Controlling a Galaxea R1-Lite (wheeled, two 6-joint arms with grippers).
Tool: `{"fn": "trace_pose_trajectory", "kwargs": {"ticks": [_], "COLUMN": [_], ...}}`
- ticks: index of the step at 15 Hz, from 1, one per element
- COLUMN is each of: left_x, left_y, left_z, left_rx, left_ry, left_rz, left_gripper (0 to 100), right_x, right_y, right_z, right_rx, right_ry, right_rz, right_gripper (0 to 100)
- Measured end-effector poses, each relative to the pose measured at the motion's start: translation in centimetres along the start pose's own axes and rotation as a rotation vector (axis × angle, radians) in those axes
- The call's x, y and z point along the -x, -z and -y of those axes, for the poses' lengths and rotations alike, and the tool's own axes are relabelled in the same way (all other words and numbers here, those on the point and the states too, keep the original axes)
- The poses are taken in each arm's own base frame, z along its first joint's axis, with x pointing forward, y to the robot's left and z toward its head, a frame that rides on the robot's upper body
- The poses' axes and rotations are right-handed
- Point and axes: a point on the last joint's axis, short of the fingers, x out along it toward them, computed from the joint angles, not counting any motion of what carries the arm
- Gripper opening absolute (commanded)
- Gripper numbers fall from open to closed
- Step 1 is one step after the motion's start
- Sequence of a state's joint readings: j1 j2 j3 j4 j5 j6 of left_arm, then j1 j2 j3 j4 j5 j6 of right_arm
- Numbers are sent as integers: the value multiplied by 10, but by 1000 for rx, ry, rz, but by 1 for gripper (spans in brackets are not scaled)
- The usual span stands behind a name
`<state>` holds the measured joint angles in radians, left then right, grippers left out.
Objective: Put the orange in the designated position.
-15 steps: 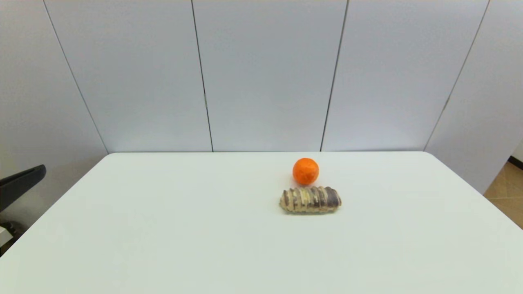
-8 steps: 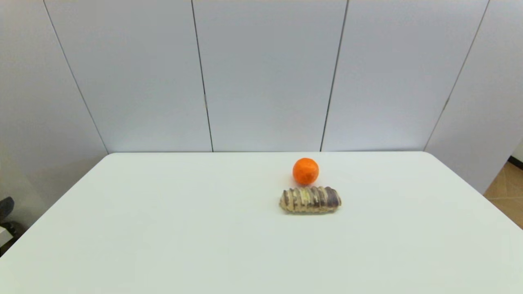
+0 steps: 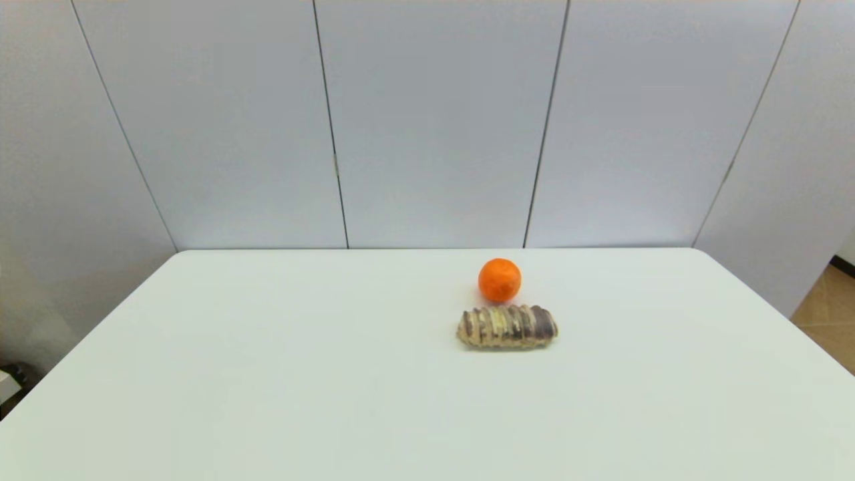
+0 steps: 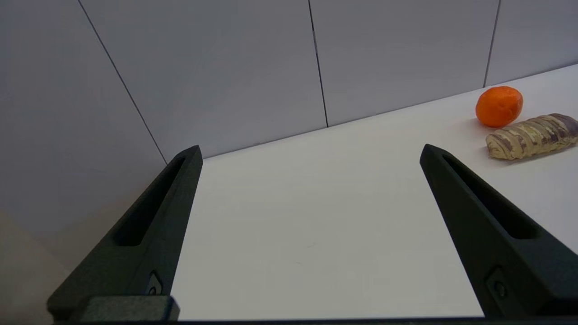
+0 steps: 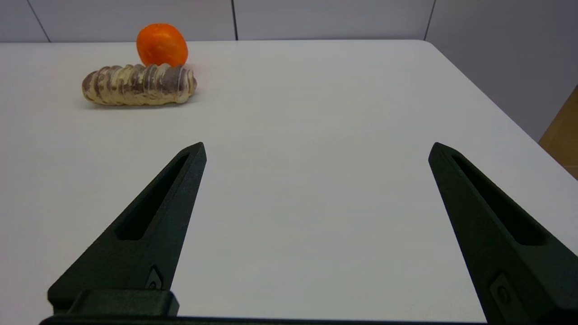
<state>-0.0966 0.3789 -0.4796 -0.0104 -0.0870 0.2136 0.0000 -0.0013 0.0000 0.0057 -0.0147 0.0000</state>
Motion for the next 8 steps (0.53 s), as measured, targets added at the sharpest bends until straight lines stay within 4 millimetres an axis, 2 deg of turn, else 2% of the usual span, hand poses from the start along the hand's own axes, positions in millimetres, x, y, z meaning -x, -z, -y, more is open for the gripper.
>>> {"fn": "trace_pose_trajectory", "kwargs": {"ticks": [8], "left_x": [13], "left_y": [18], "left_z": [6], "left_rx": [-2], "left_ry": [8], "left_rz": [21], "left_gripper": [100], "right_x": [0], "right_y": [0], "right_z": [0], "right_rx": [0], "right_ry": [1], "right_rz": [0], "right_gripper": [100]}}
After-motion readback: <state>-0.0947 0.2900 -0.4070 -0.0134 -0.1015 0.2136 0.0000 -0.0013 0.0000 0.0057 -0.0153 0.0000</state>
